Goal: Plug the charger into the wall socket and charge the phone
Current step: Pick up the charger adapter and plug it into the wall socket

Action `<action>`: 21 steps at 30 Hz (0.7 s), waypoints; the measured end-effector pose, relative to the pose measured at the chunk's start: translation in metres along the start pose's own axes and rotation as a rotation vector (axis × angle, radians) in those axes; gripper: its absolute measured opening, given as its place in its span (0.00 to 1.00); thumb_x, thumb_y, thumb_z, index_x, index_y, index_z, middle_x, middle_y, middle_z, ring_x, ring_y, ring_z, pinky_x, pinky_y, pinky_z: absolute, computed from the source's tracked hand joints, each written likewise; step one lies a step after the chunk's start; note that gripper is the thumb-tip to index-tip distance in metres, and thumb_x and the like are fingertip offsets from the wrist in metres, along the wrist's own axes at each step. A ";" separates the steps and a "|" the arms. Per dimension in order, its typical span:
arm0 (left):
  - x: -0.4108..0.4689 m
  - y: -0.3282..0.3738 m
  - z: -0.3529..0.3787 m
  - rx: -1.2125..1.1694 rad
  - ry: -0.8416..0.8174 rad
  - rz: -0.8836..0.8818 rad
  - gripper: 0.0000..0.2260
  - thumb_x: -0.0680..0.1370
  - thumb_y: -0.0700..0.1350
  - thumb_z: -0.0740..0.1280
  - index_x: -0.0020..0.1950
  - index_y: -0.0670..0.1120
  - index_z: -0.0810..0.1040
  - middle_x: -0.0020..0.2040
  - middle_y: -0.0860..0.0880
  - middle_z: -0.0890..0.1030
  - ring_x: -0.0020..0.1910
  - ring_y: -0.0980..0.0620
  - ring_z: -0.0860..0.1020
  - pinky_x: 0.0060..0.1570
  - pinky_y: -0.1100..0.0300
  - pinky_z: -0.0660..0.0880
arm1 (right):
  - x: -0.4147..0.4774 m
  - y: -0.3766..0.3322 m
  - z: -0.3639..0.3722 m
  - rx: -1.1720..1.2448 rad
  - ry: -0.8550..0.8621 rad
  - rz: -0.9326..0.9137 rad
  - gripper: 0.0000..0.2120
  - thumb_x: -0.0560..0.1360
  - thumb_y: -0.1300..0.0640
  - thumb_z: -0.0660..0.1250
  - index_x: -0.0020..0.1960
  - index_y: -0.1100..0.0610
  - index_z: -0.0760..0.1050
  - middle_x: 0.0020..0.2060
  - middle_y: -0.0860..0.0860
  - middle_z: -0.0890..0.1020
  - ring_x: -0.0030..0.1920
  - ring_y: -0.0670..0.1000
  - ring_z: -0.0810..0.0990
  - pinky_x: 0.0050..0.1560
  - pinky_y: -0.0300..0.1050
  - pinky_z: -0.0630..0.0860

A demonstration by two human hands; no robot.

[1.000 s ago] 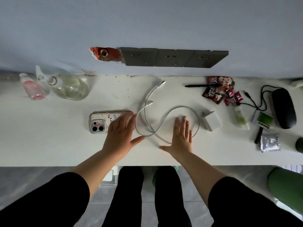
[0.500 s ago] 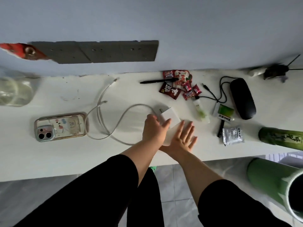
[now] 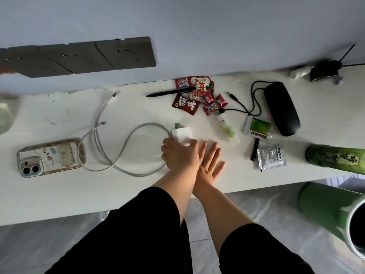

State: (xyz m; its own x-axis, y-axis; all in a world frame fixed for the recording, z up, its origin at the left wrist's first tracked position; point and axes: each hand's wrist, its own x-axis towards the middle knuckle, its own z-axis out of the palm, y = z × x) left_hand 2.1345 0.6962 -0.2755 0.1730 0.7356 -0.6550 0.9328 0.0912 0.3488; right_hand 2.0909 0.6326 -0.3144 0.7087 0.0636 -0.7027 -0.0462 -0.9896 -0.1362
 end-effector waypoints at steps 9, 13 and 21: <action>0.025 -0.025 -0.077 -0.323 -0.270 0.031 0.16 0.65 0.49 0.71 0.47 0.40 0.78 0.45 0.40 0.83 0.41 0.44 0.80 0.44 0.51 0.78 | -0.012 -0.005 -0.024 0.078 -0.146 -0.031 0.71 0.49 0.20 0.64 0.63 0.47 0.12 0.63 0.49 0.13 0.64 0.51 0.14 0.65 0.57 0.18; 0.035 -0.027 -0.123 -0.455 -0.419 0.072 0.09 0.71 0.43 0.70 0.49 0.50 0.77 0.47 0.46 0.81 0.42 0.51 0.79 0.39 0.58 0.76 | -0.020 -0.032 -0.041 0.159 -0.150 0.015 0.69 0.51 0.19 0.61 0.71 0.49 0.21 0.69 0.52 0.21 0.71 0.53 0.22 0.69 0.62 0.27; 0.049 -0.010 -0.170 -0.831 -0.602 -0.115 0.20 0.79 0.60 0.57 0.63 0.49 0.73 0.56 0.43 0.80 0.52 0.45 0.82 0.46 0.56 0.80 | -0.007 -0.097 -0.037 0.066 -0.136 -0.068 0.66 0.57 0.22 0.63 0.71 0.48 0.21 0.69 0.54 0.20 0.70 0.55 0.21 0.68 0.61 0.27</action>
State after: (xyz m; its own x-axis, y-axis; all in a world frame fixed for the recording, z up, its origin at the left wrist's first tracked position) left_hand 2.0793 0.8459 -0.1972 0.4393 0.2558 -0.8611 0.4805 0.7430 0.4659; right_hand 2.1166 0.7230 -0.2703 0.6098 0.1516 -0.7779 -0.0505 -0.9721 -0.2290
